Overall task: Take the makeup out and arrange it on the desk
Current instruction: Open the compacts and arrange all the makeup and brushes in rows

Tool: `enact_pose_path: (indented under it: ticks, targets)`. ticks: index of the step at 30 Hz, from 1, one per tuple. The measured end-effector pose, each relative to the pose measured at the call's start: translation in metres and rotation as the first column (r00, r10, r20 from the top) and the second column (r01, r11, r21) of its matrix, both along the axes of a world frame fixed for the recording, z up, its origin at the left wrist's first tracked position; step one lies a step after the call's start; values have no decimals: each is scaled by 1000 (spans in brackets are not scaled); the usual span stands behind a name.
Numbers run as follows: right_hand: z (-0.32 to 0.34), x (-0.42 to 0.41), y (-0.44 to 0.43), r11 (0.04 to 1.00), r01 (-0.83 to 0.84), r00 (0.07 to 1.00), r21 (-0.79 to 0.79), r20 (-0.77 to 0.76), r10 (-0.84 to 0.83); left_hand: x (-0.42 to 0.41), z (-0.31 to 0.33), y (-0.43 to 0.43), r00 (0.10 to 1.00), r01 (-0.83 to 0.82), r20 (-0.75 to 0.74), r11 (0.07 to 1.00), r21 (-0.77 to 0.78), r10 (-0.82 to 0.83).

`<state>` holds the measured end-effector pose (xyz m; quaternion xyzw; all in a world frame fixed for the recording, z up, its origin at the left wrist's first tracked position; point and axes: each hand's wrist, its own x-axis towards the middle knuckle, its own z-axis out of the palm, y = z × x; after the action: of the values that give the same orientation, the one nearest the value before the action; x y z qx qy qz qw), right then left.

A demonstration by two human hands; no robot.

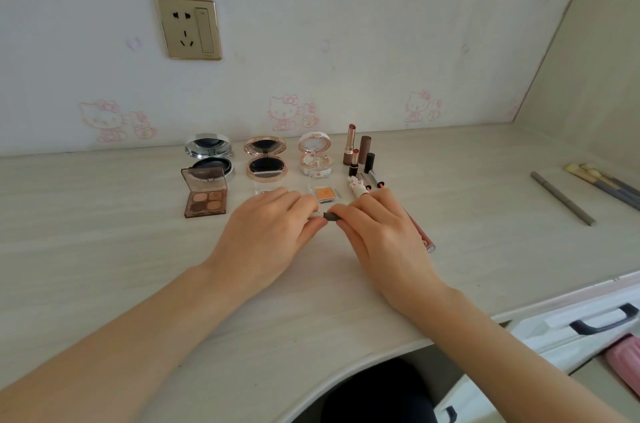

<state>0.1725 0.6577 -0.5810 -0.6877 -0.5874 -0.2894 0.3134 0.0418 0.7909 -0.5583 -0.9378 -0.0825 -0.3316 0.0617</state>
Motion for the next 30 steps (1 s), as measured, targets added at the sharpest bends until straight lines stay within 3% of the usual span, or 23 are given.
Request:
enact_pose_path:
  ticks: [12, 23, 30]
  targets:
    - [2, -3, -3, 998, 9, 999, 56, 51, -11, -1, 4, -8, 997, -73, -30, 997, 1, 73]
    - [2, -3, -5, 1000, 10, 993, 14, 115, -12, 3, -6, -1, 996, -84, -27, 996, -8, 83]
    - [3, -4, -6, 999, -17, 993, 29, 113, 14, 0, -6, 0, 990, -131, -72, 988, -83, 125]
